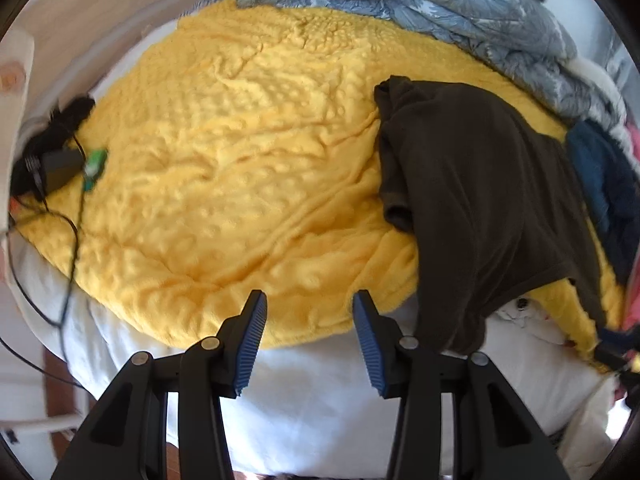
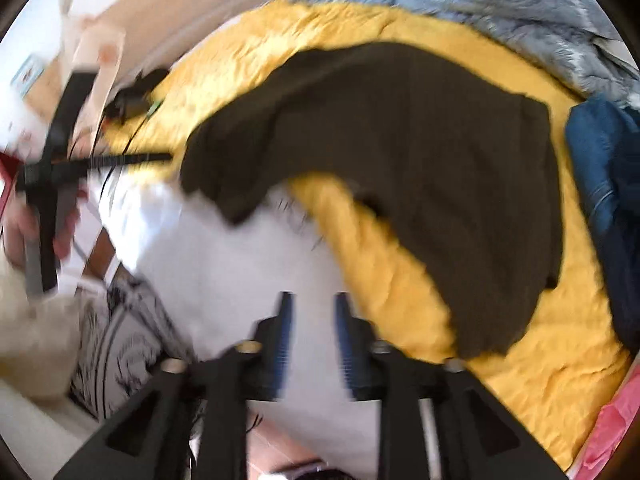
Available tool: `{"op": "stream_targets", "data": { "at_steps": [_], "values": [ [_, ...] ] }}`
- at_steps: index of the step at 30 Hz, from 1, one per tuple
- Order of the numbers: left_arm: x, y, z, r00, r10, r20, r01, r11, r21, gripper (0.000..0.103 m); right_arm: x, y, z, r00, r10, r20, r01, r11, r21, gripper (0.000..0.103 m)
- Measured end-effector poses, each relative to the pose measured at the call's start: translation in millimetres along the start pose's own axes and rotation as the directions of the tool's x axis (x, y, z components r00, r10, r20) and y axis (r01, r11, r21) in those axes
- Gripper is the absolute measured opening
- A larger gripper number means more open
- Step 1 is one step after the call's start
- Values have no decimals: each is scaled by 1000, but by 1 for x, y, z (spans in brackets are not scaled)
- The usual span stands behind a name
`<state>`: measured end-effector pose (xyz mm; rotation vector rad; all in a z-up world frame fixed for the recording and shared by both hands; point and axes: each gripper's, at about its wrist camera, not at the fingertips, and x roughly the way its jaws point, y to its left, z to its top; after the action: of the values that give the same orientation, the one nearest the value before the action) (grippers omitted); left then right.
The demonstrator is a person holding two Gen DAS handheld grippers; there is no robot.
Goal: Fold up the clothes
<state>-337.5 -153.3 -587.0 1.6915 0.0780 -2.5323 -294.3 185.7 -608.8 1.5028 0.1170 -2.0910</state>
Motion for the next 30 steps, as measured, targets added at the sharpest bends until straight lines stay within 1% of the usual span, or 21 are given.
{"op": "stream_targets", "data": {
  "at_steps": [2,4,5,8,9,10,11,13,16,19,21,22,24,25,27,28,30],
  "values": [
    [-3,-3,3,1000,16,24,-17,999,42,48,-11,-4,6,999,-11,42,10,1000,12,28],
    [4,-6,6,1000,18,-18,-17,997,75,48,-19,-8,11,997,-25,71,24,1000,21,28],
    [8,-8,6,999,17,-38,-14,996,86,48,-17,-11,12,997,-38,63,36,999,21,28],
    [8,-16,0,999,6,-48,0,992,130,48,-4,-14,18,998,-57,29,56,998,21,28],
    [8,-15,-3,998,-20,-65,28,992,121,48,3,-15,21,998,-53,16,53,998,22,28],
    [7,-12,-5,994,-63,-91,71,993,94,48,8,-15,23,999,-45,4,45,999,25,28],
    [7,-10,-7,990,-87,-107,96,993,73,48,12,-14,24,999,-37,-6,37,999,28,28],
    [5,-3,-14,985,-113,-133,119,992,35,48,16,-10,26,999,-31,-16,31,999,16,28],
    [10,8,-21,978,-120,-168,117,993,-27,48,22,-1,28,999,-39,-25,39,999,-16,28],
    [20,17,-23,974,-127,-186,109,989,-104,48,30,7,29,994,-104,-28,102,993,-65,28],
    [26,21,-22,969,-158,-190,130,980,-154,48,35,8,30,990,-136,-35,133,988,-85,28],
    [29,21,-21,966,-174,-190,142,975,-169,48,37,8,30,989,-142,-36,138,986,-88,28],
    [34,17,-18,964,-185,-191,153,974,-168,48,42,6,31,987,-154,-40,150,984,-94,28],
    [36,16,-16,964,-183,-191,153,974,-165,48,44,6,31,986,-160,-42,155,983,-96,28],
    [35,10,-13,973,-147,-179,125,984,-130,48,47,4,31,985,-164,-48,159,982,-97,27],
    [33,6,-12,978,-126,-169,109,988,-106,48,48,3,32,985,-165,-51,160,982,-96,27],
    [26,-3,-9,986,-87,-142,84,996,-30,48,50,0,32,984,-167,-57,161,982,-95,23]
  ]
}}
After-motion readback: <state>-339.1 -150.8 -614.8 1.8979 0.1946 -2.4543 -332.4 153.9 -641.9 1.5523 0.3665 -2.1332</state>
